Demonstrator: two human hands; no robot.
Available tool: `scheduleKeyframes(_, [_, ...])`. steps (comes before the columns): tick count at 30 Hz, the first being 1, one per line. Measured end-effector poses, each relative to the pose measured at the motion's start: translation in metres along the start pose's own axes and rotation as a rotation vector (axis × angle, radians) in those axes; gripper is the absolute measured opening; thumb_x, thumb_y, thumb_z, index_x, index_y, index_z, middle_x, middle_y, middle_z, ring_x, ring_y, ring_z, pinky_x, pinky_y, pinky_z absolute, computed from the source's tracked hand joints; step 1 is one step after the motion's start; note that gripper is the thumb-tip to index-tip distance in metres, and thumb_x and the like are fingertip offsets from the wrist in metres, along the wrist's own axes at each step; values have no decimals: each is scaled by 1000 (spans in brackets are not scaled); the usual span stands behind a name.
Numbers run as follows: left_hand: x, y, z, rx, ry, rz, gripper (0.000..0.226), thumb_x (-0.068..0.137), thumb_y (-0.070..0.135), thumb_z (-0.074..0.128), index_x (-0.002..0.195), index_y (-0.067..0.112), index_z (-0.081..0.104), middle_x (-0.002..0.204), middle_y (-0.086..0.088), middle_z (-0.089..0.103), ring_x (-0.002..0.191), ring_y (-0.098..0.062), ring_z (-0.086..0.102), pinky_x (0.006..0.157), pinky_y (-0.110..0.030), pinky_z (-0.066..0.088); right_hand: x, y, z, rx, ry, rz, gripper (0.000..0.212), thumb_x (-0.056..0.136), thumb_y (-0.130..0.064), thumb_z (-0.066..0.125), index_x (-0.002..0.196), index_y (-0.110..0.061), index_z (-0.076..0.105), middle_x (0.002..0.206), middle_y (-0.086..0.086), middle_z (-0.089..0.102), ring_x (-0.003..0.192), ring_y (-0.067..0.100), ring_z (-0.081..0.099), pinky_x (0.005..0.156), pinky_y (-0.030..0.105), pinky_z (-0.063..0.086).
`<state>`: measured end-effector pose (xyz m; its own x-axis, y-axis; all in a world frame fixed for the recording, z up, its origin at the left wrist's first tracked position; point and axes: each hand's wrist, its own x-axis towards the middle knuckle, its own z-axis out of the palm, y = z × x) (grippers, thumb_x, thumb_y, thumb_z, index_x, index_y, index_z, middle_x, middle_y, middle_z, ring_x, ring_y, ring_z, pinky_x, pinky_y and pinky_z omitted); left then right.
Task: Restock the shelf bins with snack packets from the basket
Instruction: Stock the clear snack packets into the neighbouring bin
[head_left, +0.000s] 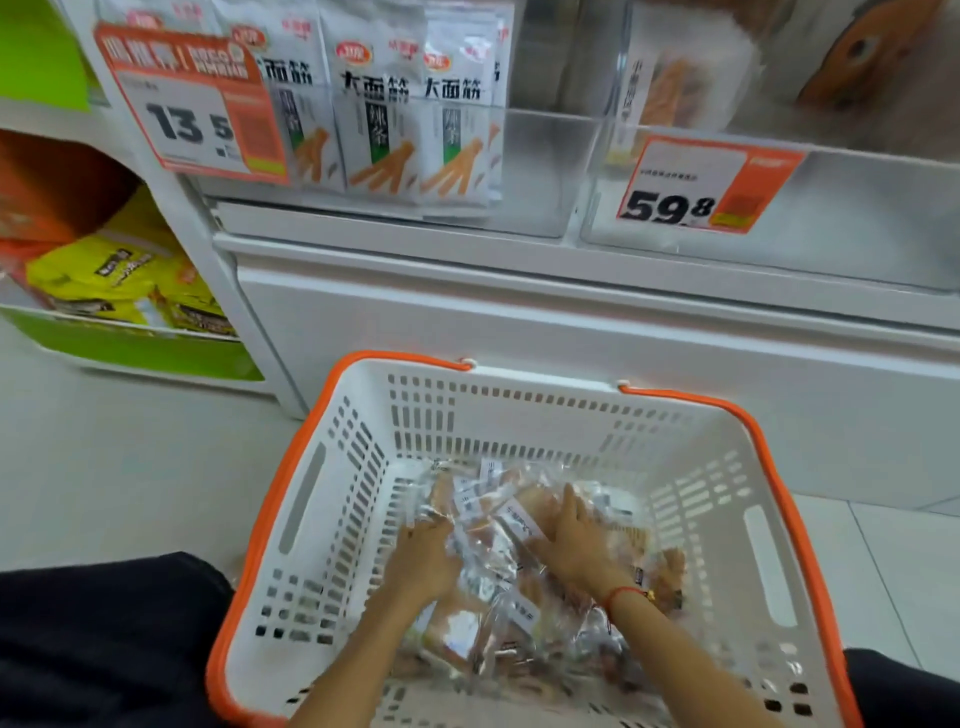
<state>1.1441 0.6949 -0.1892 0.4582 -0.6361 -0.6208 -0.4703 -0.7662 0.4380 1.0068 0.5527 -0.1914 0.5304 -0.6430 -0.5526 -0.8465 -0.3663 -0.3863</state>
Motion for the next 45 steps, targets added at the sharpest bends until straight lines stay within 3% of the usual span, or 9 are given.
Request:
scheduleKeyframes(6, [6,6,12,-32,257,-2,46,92,27,57,135,21,45,140,0,47,131,-21,39,108,-32,32,5,-2,8,-80,168,28,71,73,-46,74,127,-13,41,129,8,40,123,25,38,105,35,36])
scheduleKeyframes(10, [3,13,17,-70,265,73,24,88,20,62,111,28,61,130,3,52,107,-14,55,94,-24,44,3,-1,12,39,84,35,68,67,-45,81,114,-16,41,121,2,43,113,20,45,98,34,44])
scheduleKeyframes(15, [2,11,15,73,392,-7,47,88,16,62,131,21,42,112,1,61,93,-17,62,75,-26,51,-7,1,12,81,223,57,79,65,-31,84,125,-13,36,112,4,60,108,25,57,94,44,48])
scheduleKeyframes(20, [-2,-12,2,306,99,-250,71,80,51,66,135,13,41,132,-5,52,121,-24,50,99,-35,43,-11,13,-15,238,87,85,17,79,-20,69,85,-12,56,76,5,64,64,13,58,57,27,53])
scheduleKeyframes(23, [-9,-13,0,245,6,-232,54,82,37,71,124,10,49,120,-5,62,108,-22,61,87,-31,49,-15,18,-31,444,-48,34,23,82,-2,62,68,-12,48,69,4,57,62,13,55,58,26,51])
scheduleKeyframes(27, [-10,-10,-17,-17,-46,-76,24,88,32,65,89,8,63,121,-18,62,110,-29,61,89,-34,47,-15,24,-48,574,-71,-28,7,84,-1,62,87,-7,61,90,9,66,90,25,65,78,31,55])
scheduleKeyframes(30, [-13,-8,-38,-334,-130,15,51,95,34,52,139,10,43,148,-9,39,131,-25,43,106,-35,35,-19,20,-67,774,2,-49,21,88,-8,62,109,-5,64,99,10,68,89,20,64,70,21,52])
scheduleKeyframes(35, [-15,-12,-47,-875,-109,-55,72,92,38,56,150,17,19,156,-3,23,137,-24,34,99,-34,41,-21,18,-99,1106,-62,-152,34,92,-24,56,123,-12,61,120,6,63,115,19,56,96,30,44])
scheduleKeyframes(45, [-18,-2,-52,-1175,-243,78,40,91,42,50,127,25,52,121,1,64,116,-18,57,100,-40,44,-25,0,-90,978,-217,-212,18,92,-22,57,99,-11,69,95,3,68,94,17,61,89,29,48])
